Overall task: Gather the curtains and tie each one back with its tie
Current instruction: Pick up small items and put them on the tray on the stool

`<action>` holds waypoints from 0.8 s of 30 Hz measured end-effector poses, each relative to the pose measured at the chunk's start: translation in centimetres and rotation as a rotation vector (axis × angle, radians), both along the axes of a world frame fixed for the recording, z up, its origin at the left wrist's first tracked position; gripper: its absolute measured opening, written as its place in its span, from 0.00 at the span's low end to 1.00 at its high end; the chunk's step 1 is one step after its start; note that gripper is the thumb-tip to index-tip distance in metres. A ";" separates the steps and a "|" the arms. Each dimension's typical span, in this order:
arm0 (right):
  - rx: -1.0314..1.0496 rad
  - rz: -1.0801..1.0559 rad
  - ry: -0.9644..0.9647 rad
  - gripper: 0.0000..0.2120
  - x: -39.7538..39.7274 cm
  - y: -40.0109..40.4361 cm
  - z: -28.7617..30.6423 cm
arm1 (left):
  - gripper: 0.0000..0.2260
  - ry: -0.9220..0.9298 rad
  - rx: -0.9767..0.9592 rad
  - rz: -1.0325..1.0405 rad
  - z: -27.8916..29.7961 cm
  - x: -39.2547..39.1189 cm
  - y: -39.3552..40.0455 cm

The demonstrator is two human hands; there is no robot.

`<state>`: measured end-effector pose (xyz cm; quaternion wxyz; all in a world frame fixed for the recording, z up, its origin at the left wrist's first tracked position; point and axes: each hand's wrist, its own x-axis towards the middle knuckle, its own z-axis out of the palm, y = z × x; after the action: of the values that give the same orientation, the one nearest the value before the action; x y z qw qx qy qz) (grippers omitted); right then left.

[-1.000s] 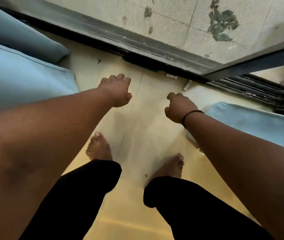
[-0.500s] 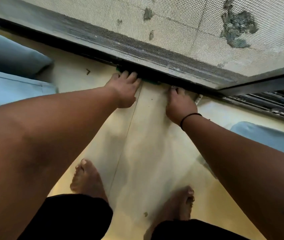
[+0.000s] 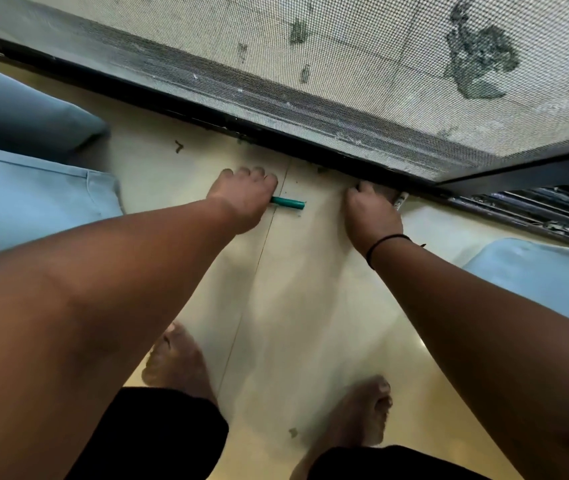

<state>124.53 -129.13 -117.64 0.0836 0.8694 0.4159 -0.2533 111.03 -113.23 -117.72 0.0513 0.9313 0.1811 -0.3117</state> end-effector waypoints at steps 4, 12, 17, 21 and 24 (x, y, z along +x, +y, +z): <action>0.012 0.037 0.038 0.13 -0.7 -1.3 0.1 | 0.09 -0.021 -0.075 0.064 1.2 -0.8 -1.7; -0.149 0.154 0.132 0.10 -6.6 -7.4 2.5 | 0.07 0.073 -0.282 0.276 5.8 -6.6 -6.5; -0.118 -0.049 0.188 0.09 -10.6 -11.1 8.2 | 0.08 0.143 -0.352 0.342 12.0 -10.9 -9.2; -0.085 -0.230 0.311 0.11 -12.6 -13.2 16.8 | 0.08 0.137 -0.411 0.458 18.3 -13.4 -11.7; -0.073 -0.216 0.347 0.12 -13.5 -14.9 23.7 | 0.09 0.111 -0.452 0.489 23.9 -14.6 -13.7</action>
<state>111.07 -144.03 -93.94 0.0146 0.8486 0.3189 -0.4219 96.44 -126.94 -93.87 0.3198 0.8070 0.3282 -0.3726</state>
